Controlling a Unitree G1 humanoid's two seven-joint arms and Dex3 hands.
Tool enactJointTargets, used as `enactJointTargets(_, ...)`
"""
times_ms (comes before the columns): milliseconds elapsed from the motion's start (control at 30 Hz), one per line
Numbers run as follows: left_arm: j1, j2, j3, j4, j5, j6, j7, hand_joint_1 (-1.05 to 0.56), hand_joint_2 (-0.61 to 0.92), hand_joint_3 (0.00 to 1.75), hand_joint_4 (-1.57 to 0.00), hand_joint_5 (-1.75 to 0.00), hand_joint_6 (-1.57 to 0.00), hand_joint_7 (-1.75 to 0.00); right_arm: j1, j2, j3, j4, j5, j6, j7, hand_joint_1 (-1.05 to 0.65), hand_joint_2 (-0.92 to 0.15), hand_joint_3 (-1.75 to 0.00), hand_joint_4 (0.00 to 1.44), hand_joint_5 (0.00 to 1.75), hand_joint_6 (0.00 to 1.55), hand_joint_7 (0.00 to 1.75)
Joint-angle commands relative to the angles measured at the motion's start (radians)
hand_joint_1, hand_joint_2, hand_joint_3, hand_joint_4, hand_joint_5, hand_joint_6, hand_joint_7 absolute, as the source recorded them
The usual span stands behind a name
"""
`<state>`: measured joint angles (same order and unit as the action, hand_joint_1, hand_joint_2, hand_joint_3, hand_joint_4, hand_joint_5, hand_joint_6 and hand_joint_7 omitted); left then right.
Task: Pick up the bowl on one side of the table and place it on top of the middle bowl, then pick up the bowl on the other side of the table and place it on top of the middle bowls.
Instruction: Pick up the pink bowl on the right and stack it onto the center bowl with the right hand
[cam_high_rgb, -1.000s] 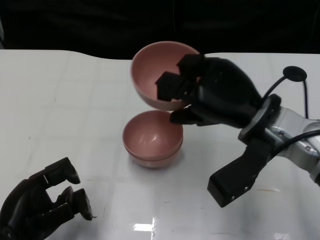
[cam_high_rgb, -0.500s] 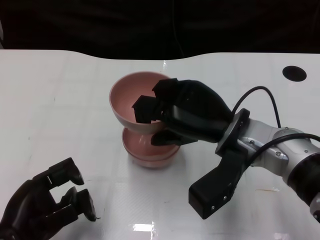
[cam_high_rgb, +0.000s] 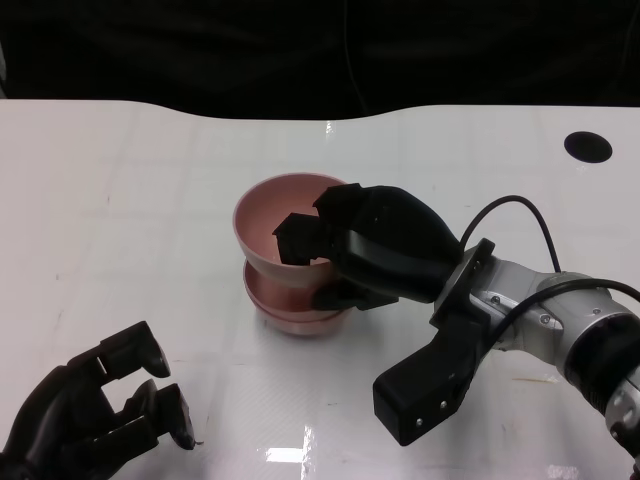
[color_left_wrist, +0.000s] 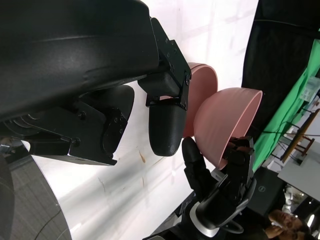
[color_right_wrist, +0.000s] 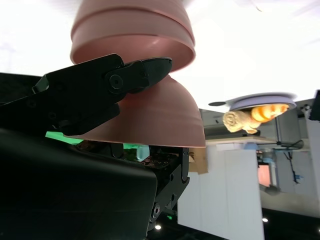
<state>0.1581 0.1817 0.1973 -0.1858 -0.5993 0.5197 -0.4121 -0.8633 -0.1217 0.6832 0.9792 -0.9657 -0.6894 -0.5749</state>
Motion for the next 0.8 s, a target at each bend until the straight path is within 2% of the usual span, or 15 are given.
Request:
enactJointTargets(33,0.009,0.005,0.002,-0.026,0.006,0.014,0.027,0.04,0.81,1.32,-0.82,-1.75,-0.7,-1.75,-0.039,0.003,0.012,0.041,-0.002,0.006,-0.024,-0.21,-0.9,-0.16,0.86,1.75,0.57,1.75)
enactJointTargets(400,0.014,0.0,-0.003,-0.043,0.02,0.02,0.052,0.06,0.8,1.34,-0.79,-1.75,-0.66,-1.75,-0.062,0.016,0.045,0.093,-0.002,0.014,-0.031,-0.24,-0.92,-0.2,0.84,1.75,0.55,1.75)
enactJointTargets(567,0.016,-0.002,-0.009,-0.057,0.021,0.031,0.072,0.06,0.8,1.35,-0.79,-1.75,-0.66,-1.75,-0.063,0.022,0.052,0.093,0.005,0.005,-0.031,-0.22,-0.88,-0.16,0.84,1.75,0.55,1.75)
enactJointTargets(800,0.015,-0.007,-0.016,-0.041,0.015,0.012,0.043,0.06,0.8,1.35,-0.79,-1.75,-0.66,-1.75,-0.061,0.043,0.066,0.106,0.002,0.023,-0.019,-0.17,-0.83,-0.11,0.84,1.75,0.55,1.75)
